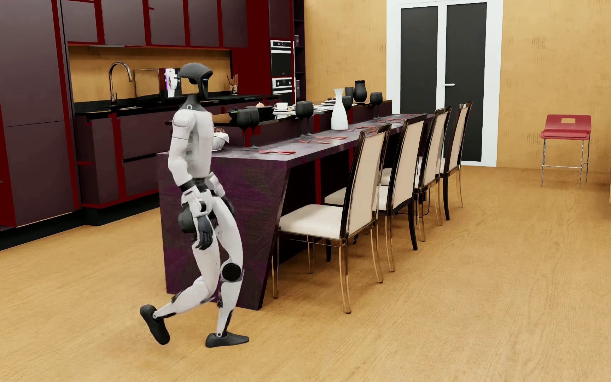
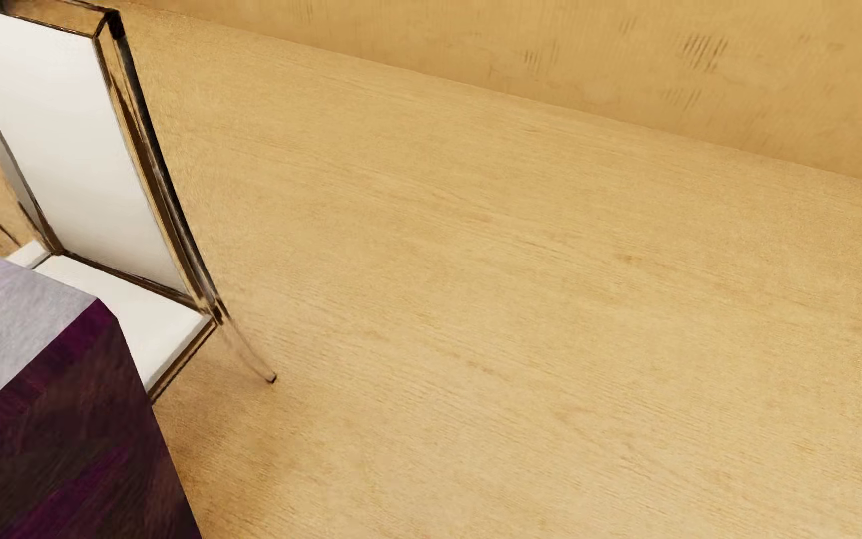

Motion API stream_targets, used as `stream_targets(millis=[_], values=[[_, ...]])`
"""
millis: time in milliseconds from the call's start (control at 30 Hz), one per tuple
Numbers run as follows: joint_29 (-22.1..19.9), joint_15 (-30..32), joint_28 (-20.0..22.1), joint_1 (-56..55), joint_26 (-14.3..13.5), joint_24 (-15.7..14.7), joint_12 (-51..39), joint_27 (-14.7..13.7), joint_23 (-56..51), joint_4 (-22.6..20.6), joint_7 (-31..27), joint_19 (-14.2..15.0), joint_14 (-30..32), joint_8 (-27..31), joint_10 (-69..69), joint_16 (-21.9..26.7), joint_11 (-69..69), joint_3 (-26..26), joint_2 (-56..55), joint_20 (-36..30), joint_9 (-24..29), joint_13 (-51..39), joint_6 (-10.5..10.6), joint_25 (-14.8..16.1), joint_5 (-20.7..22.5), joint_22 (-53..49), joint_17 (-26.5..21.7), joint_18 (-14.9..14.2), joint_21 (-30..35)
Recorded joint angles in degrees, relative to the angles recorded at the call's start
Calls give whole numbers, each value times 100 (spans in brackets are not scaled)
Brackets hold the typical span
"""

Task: Head to the chair

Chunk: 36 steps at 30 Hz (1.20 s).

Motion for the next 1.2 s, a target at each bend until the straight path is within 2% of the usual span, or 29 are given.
stream_targets(millis=[33, 100, 167, 233, 300, 333, 367, 400, 433, 467, 500, 533, 567, 600, 633, 667, 700, 733, 767, 800, 833, 867, 900, 933, 967, 1000, 1067, 1100, 1200], values=[[50, -113, -21, 255, -178, 121, -131, -27, -18, -46, -3, -168, -83, -260, -119, 42, 236, -72, -386, -162, 1, 183, -51, -96, -544, -48, -169, -114, -72], [33, -366, -48, 714, -587, 278, -433, -31, -241, -181, -144, -546, -249, -467, -327, 60, 12, -263, -1063, -453, 8, 555, -136, 34, -1328, -345, -310, -336, -483], [-75, -416, -65, 1024, -841, 215, -687, 38, -538, -258, -465, -698, -422, -632, -446, 64, -1053, -483, -1519, -721, -3, 902, -184, 364, -1840, -829, -240, -542, -1104], [-211, -224, -93, 1216, -882, 37, -941, 126, -793, -269, -950, -768, -522, -523, -534, 39, -2602, -712, -1829, -947, -22, 1192, -198, 616, -1918, -1220, 43, -730, -1625], [-196, -181, -122, 1349, -796, -58, -1165, 81, -874, -221, -1506, -593, -597, 268, -583, -3, -3884, -891, -2125, -1190, -36, 1345, -171, 673, -1665, -1433, 343, -939, -1776], [-77, -140, -120, 1405, -783, -73, -1210, -49, -845, -189, -1795, -355, -652, 569, -565, -33, -4361, -936, -2209, -1325, -40, 1380, -154, 504, -1635, -1507, 383, -1051, -1650], [-61, 25, -112, 1453, -800, -93, -1223, -150, -856, -174, -2103, 81, -748, 825, -536, -79, -4741, -949, -2260, -1461, -40, 1398, -135, 295, -1715, -1535, 383, -1172, -1543], [-68, 284, -142, 1502, -800, -140, -1177, -204, -837, -140, -2442, 106, -921, 1211, -490, -123, -5022, -955, -2248, -1576, -42, 1372, -111, 52, -1842, -1540, 335, -1307, -1440], [-121, 482, -193, 1504, -779, -178, -1118, -198, -830, -84, -2838, -129, -1158, 1708, -357, -123, -5113, -948, -2185, -1687, -47, 1319, -86, -59, -1969, -1500, 300, -1433, -1448], [-121, 837, -215, 1462, -785, -214, -1038, -197, -797, -29, -3264, 217, -1395, 2178, -120, -79, -4942, -916, -2064, -1795, -54, 1236, -68, -46, -2067, -1430, 229, -1585, -1508], [-139, 654, -230, 1411, -752, -197, -935, -181, -713, 62, -3646, 641, -1523, 2018, 106, 44, -4430, -829, -2041, -1847, -48, 1088, -72, -64, -2058, -1327, 135, -1741, -1529], [-122, 184, -214, 1373, -691, -213, -796, -116, -572, 166, -4007, 660, -1453, 1792, 278, 191, -3814, -724, -2084, -1749, -19, 862, -52, -135, -2066, -1206, 53, -1799, -1517], [-115, -197, 32, 1282, -479, -317, -569, -3, -404, 321, -4286, 663, -1191, 1581, 598, 257, -3246, -615, -2173, -1347, 28, 537, -4, -229, -1988, -1039, 0, -1776, -1561], [-82, -419, 518, 1197, -90, -515, -304, 145, -312, 456, -4389, 659, -737, 1422, 816, 99, -3064, -549, -2100, -697, 63, 166, 54, -343, -1877, -761, -73, -1576, -1607], [-39, -504, 1082, 1033, 329, -893, -51, 395, -253, 560, -4370, 571, -178, 1225, 984, -210, -3139, -531, -1940, 62, 78, -337, 94, -445, -1792, -480, -124, -1265, -1653], [-33, -491, 1430, 818, 757, -1318, 38, 362, -401, 678, -4208, 450, 301, 977, 1134, -446, -3373, -547, -1716, 711, 78, -713, 124, -506, -1767, -58, -287, -995, -1680], [-203, -436, 1463, 604, 1012, -1574, 106, 284, -687, 785, -3899, 343, 432, 712, 1200, -515, -3651, -576, -1506, 1020, 67, -1018, 150, -411, -1791, 353, -439, -842, -1811], [-415, -374, 945, 410, 1129, -1365, 223, 40, -1037, 829, -3593, 246, 278, 468, 1242, -383, -3902, -592, -1349, 752, 48, -1248, 178, -185, -1810, 785, -585, -878, -1938], [-532, -332, 246, 269, 869, -843, 386, -223, -1374, 836, -3241, 160, 239, 262, 1223, -156, -4091, -601, -1232, 144, 34, -1456, 213, 171, -1826, 1072, -733, -998, -2067], [-537, -333, -423, 186, 374, -240, 577, -560, -1660, 882, -2776, 90, 231, 88, 1119, 96, -4166, -605, -1168, -477, 26, -1647, 258, 483, -1827, 1186, -947, -1143, -2062], [-469, -366, -885, 179, 0, 203, 764, -839, -1887, 855, -2352, 30, 375, -61, 864, 248, -4181, -601, -1126, -830, 22, -1831, 320, 614, -1816, 1129, -1236, -1232, -1960], [-372, -394, -1093, 277, -212, 406, 926, -1027, -2076, 969, -1629, -27, 764, -212, 480, 244, -4220, -611, -1068, -884, 15, -2028, 394, 534, -1797, 972, -1541, -1408, -1795], [-307, -424, -1109, 515, -252, 356, 1066, -1112, -2212, 1343, -488, -76, 735, -378, 246, 119, -4253, -638, -1004, -682, 1, -2217, 480, 367, -1749, 794, -1776, -1279, -1646], [-278, -424, -1026, 856, -274, 235, 1119, -1056, -2318, 1594, 625, -120, 779, -557, -122, -38, -4352, -658, -911, -478, -18, -2343, 565, 136, -1704, 665, -1904, -1235, -1569], [-268, -406, -965, 1095, -306, 125, 1075, -930, -2423, 1676, 1305, -158, 761, -741, -497, -137, -4489, -651, -793, -361, -32, -2372, 637, -43, -1660, 590, -1903, -1126, -1575], [-325, -378, -905, 1231, -343, 175, 966, -754, -2557, 1703, 1586, -191, 824, -923, -797, -128, -4617, -631, -678, -416, -43, -2316, 695, -119, -1618, 515, -1778, -1245, -1652], [-408, -350, -803, 1268, -428, 358, 695, -521, -2790, 1666, 1431, -249, 941, -1217, -1200, -13, -4763, -597, -549, -619, -66, -2084, 774, -166, -1557, 260, -1418, -1559, -1699], [-344, -347, -636, 1225, -375, 417, 569, -521, -2819, 1659, 1305, -273, 987, -1347, -1320, 33, -4786, -596, -532, -646, -75, -1958, 800, -143, -1539, 91, -1234, -1630, -1647], [-49, -382, 83, 884, -386, 348, 255, -708, -2741, 1621, 1094, -277, 1016, -1624, -1300, 74, -4578, -622, -704, -731, -47, -1617, 845, -154, -1671, -402, -805, -1342, -1310]])
